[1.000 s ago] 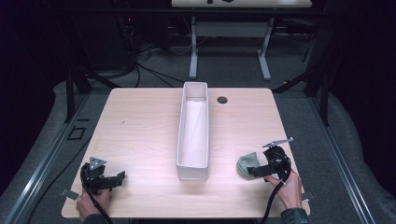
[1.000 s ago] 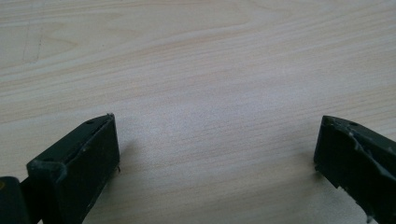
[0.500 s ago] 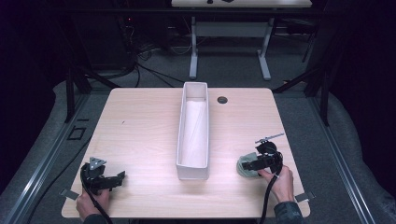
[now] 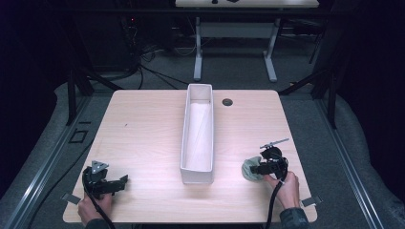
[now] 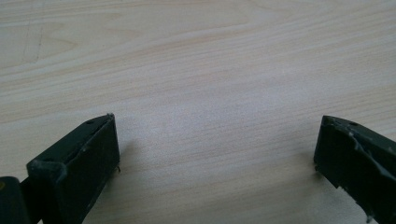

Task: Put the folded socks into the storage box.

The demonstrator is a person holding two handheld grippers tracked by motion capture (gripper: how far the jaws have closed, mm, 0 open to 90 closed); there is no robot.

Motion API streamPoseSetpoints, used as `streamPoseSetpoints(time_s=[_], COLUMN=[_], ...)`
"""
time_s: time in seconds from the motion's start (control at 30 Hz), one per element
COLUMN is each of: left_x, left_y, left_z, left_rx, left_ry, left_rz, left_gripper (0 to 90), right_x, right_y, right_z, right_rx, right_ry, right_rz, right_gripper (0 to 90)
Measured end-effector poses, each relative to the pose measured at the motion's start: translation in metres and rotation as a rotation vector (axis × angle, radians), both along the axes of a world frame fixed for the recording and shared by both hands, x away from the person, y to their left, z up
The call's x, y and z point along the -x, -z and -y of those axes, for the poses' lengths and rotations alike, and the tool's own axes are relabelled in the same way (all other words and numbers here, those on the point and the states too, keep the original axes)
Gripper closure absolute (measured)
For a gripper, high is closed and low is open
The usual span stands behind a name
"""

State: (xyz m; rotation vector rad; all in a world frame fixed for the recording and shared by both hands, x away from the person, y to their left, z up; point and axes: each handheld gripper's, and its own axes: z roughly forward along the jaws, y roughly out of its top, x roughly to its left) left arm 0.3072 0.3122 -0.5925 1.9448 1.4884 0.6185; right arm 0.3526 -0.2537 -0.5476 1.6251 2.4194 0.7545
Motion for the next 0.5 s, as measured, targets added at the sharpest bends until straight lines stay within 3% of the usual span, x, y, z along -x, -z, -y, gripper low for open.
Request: streamPoseSetpoints(time_s=[0.1,0.2,0.3,0.33,0.4,0.5], left_x=[0.0000,0.0000,0.0000,0.0000,0.0000,-0.0001], left_y=[0.0000,0.0000,0.0000,0.0000,0.0000,0.0001], left_z=[-0.0001,0.0000,-0.0001,-0.0001,0.0000,0.0000], left_rx=[-0.001,0.000,0.000,-0.001,0.000,0.001], left_ry=[0.001,0.000,0.000,0.000,0.000,-0.001], left_rz=[0.000,0.000,0.000,0.000,0.000,0.001], left_gripper=[0.2,0.2,0.2,0.2,0.2,0.2], right_x=[0.0016,0.0028,0.0030,0.0040,0.0044,0.0087], right_y=[0.0010,0.0003,-0.0004,-0.0007,-0.0008,0.0007], right_z=[0.0011,-0.0023,-0.0045,-0.0060,-0.0058,-0.0071], right_rx=[-0.015,0.026,0.032,0.058,0.045,0.072], right_ry=[-0.012,0.000,-0.014,0.001,-0.006,0.007], right_rz=[0.004,0.018,0.017,0.030,0.027,0.073], right_gripper=[67.0,69.2,71.3,73.5,74.6,76.5])
